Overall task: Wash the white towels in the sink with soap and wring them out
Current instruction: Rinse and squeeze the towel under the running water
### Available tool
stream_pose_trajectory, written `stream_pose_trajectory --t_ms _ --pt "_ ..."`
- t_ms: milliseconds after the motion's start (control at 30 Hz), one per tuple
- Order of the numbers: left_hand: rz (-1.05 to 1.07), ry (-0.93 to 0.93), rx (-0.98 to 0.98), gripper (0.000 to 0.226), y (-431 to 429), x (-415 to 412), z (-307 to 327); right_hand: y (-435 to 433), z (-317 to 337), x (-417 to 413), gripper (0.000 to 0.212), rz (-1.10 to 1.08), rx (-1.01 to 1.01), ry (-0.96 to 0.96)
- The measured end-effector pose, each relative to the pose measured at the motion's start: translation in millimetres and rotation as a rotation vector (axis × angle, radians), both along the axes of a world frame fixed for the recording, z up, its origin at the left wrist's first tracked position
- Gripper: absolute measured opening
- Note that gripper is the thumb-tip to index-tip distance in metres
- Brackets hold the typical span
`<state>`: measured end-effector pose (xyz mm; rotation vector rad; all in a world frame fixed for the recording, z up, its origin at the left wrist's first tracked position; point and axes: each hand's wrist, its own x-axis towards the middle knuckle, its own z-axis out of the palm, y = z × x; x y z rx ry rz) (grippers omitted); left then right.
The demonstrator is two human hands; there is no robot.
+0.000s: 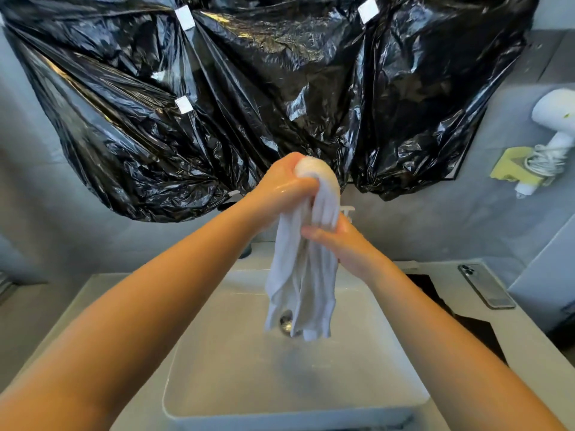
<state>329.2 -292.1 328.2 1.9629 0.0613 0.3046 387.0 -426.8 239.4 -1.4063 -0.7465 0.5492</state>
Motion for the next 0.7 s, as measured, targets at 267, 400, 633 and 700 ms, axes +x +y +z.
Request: stream_pose_trajectory --t_ms 267,400,633,700 --pt "0.117 0.007 -0.481 0.050 -37.9 22.7 -5.5 6.8 -61.7 -11.5 0.062 0.015 -0.157 0.169" --pt "0.107 -0.010 -0.470 0.045 -42.5 20.1 -9.9 10.5 -96.0 -8.9 0.099 -0.093 -0.308 0.127" --pt "0.245 -0.013 -0.463 0.047 35.7 -28.6 -63.4 -22.4 -98.3 13.4 0.042 -0.167 -0.299 0.071" --pt "0.335 0.047 -0.465 0.048 55.9 -55.5 -109.3 -23.0 -95.0 18.6 0.040 -0.187 -0.334 -0.034"
